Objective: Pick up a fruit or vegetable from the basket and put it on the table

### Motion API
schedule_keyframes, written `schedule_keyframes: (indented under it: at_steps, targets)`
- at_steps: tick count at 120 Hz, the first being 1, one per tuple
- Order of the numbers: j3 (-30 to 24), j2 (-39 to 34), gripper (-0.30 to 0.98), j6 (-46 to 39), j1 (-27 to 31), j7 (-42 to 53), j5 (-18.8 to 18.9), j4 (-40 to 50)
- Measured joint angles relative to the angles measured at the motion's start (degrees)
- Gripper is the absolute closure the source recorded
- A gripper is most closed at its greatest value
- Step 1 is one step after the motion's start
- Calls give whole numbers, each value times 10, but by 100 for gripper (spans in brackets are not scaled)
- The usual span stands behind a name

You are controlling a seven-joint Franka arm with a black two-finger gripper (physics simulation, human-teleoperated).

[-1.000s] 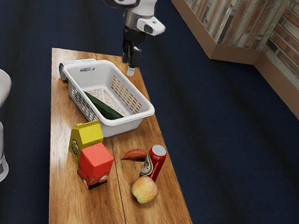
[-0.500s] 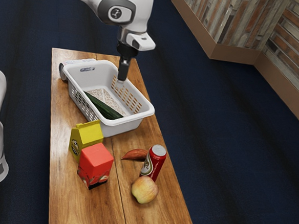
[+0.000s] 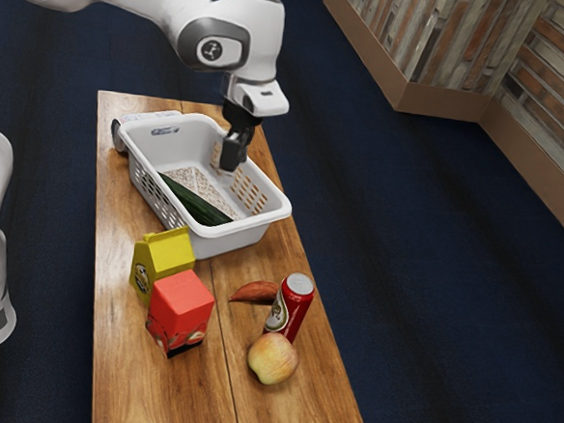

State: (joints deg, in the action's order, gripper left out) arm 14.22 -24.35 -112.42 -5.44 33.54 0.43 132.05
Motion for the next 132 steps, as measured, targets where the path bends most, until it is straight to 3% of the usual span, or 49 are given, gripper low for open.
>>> schedule_keyframes:
  at_steps: [60, 87, 106, 132]
  targets:
    - [2, 0, 0, -102, 16, 32, 14, 78]
    - [-4, -3, 5, -125, -5, 29, 13, 79]
    - [-5, -7, 2, -135, -22, 35, 3, 87]
    - [-4, -82, 0, -138, -25, 43, -10, 152]
